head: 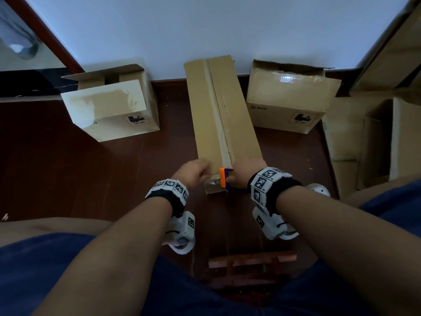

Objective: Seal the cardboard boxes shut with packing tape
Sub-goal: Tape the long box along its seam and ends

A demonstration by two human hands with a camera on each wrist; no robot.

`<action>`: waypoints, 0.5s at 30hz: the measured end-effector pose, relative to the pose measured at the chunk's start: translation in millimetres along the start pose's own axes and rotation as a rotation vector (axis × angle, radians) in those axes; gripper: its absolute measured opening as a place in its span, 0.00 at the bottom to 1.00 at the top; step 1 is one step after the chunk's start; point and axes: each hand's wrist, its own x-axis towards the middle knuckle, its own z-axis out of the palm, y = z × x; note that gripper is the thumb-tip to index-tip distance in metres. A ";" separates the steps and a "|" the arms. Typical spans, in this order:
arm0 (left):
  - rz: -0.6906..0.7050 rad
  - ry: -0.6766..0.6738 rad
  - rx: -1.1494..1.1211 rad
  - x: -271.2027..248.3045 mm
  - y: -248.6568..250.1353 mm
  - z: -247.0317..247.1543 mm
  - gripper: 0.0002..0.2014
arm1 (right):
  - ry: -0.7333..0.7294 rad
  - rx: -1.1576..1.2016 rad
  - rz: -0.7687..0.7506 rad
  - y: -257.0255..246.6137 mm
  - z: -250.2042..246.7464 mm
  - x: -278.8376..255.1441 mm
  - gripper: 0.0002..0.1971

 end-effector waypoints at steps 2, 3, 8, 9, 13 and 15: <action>0.041 -0.039 0.000 1.3 5.8 6.2 0.05 | 0.006 -0.006 -0.005 -0.5 0.8 -0.3 0.20; 0.035 -0.044 0.000 2.7 8.0 9.9 0.04 | 0.006 -0.012 -0.008 -0.9 1.4 -0.5 0.20; -0.045 -0.053 -0.015 7.1 14.9 21.2 0.08 | 0.019 -0.003 0.006 -0.8 3.0 -2.6 0.19; -0.057 -0.057 -0.008 7.9 15.9 22.5 0.08 | 0.023 0.001 0.007 -0.2 3.4 -2.9 0.19; -0.104 -0.057 0.011 12.2 19.2 22.5 0.06 | 0.033 -0.007 -0.012 3.3 5.1 -2.0 0.21; -0.116 -0.060 -0.007 13.1 19.0 20.9 0.07 | 0.051 0.005 -0.012 5.8 7.5 -0.1 0.21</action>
